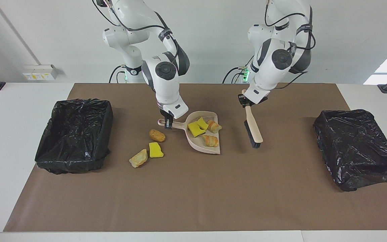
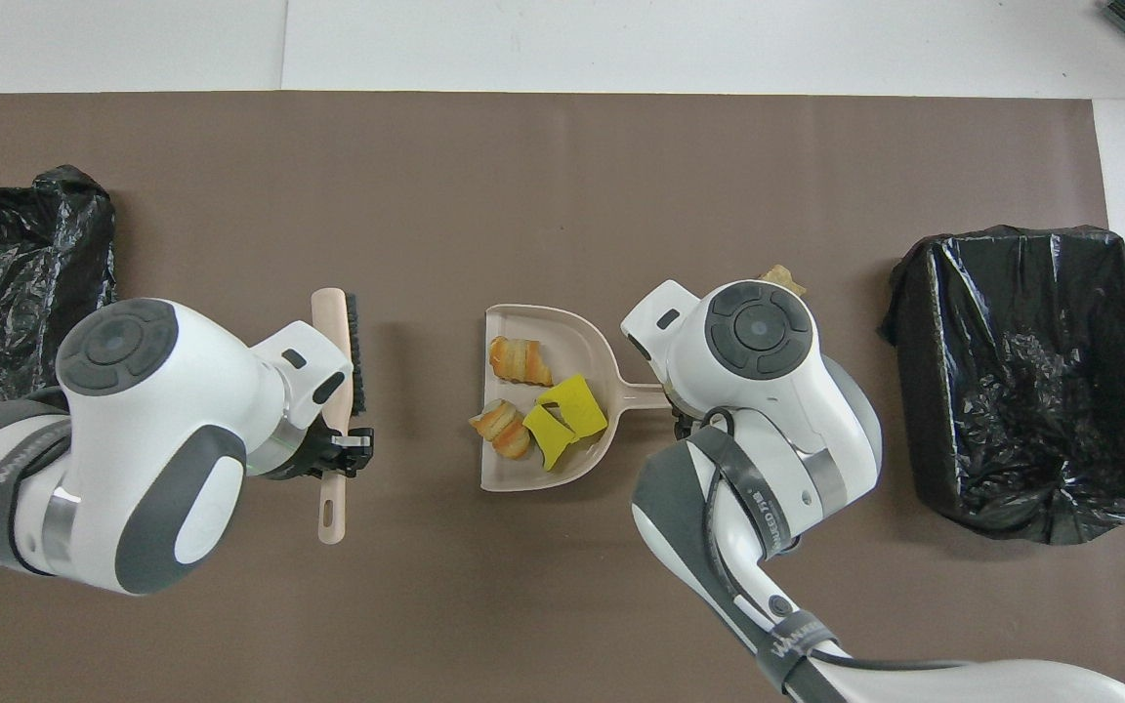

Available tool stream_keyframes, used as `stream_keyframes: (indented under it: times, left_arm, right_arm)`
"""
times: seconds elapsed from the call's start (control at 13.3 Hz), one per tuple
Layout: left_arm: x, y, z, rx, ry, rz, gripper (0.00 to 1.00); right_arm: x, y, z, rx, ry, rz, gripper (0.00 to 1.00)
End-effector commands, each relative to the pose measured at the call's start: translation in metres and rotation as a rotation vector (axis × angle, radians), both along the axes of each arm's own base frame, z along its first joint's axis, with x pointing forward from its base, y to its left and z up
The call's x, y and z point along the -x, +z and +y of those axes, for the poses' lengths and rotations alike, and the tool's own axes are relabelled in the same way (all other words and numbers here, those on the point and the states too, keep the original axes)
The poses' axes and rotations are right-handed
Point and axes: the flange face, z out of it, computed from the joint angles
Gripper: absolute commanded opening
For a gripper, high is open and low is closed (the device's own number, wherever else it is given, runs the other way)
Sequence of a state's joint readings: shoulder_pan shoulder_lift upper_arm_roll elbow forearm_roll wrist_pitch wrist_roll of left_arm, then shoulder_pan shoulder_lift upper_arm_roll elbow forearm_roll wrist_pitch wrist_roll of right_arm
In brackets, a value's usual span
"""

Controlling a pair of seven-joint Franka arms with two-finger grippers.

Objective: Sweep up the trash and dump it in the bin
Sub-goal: 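Carry the loaded dustpan over the nearer bin with the right gripper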

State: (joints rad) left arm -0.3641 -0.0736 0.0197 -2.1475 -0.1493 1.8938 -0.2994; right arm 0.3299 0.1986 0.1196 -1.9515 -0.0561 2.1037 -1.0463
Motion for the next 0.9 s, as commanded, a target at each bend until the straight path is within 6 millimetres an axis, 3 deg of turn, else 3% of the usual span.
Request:
stream_keyframes:
  times: [0.0, 0.3, 0.53, 0.83]
  left_arm:
    - [-0.012, 0.005, 0.045, 0.008, -0.052, -0.001, 0.0]
    - [-0.002, -0.012, 0.057, 0.008, -0.084, 0.038, 0.0]
    - [0.01, -0.012, 0.043, -0.001, -0.101, 0.058, 0.0]
    - [0.07, -0.011, -0.048, -0.064, -0.061, 0.072, 0.0]
  right_arm:
    - [-0.018, 0.034, -0.026, -0.052, 0.052, -0.036, 0.0]
    - [-0.042, 0.083, -0.069, -0.071, 0.061, -0.012, 0.0]
    - [-0.06, 0.116, -0.117, -0.074, 0.072, -0.032, 0.0]
    - [-0.073, 0.141, -0.195, -0.074, 0.047, -0.027, 0.0]
